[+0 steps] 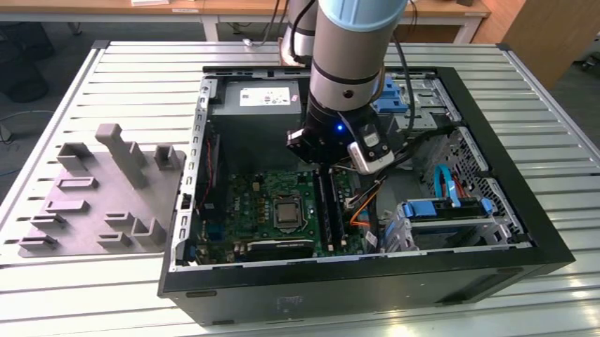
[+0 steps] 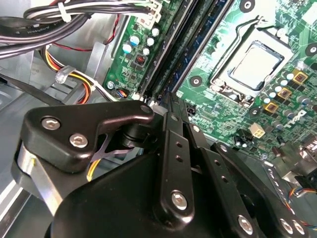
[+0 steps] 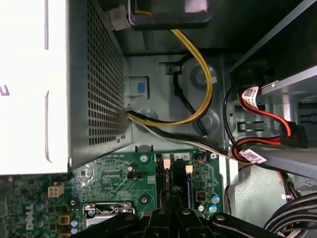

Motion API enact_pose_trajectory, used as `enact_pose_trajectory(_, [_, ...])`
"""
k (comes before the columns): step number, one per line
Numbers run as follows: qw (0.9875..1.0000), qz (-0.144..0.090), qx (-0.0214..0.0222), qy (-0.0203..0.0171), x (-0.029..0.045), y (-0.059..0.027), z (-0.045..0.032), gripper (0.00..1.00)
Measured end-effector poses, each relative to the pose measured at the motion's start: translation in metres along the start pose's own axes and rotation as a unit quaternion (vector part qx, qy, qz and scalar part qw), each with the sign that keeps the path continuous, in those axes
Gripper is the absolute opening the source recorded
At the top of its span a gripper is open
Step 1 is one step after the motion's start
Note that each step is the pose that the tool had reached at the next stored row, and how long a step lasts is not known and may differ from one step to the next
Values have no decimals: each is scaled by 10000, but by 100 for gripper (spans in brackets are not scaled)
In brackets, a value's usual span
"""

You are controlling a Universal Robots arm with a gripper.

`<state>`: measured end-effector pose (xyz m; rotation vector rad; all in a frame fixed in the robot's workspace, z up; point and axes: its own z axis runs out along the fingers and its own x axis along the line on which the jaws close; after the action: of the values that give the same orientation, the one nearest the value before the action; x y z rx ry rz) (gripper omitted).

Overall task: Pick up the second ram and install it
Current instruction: 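Press down the second ram until it locks into place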

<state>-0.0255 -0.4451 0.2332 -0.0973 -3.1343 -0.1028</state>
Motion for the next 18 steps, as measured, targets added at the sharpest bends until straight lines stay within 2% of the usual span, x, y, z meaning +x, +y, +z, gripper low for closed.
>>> enact_pose_trajectory(18, [10000,0,1,-3,3,31,69,11])
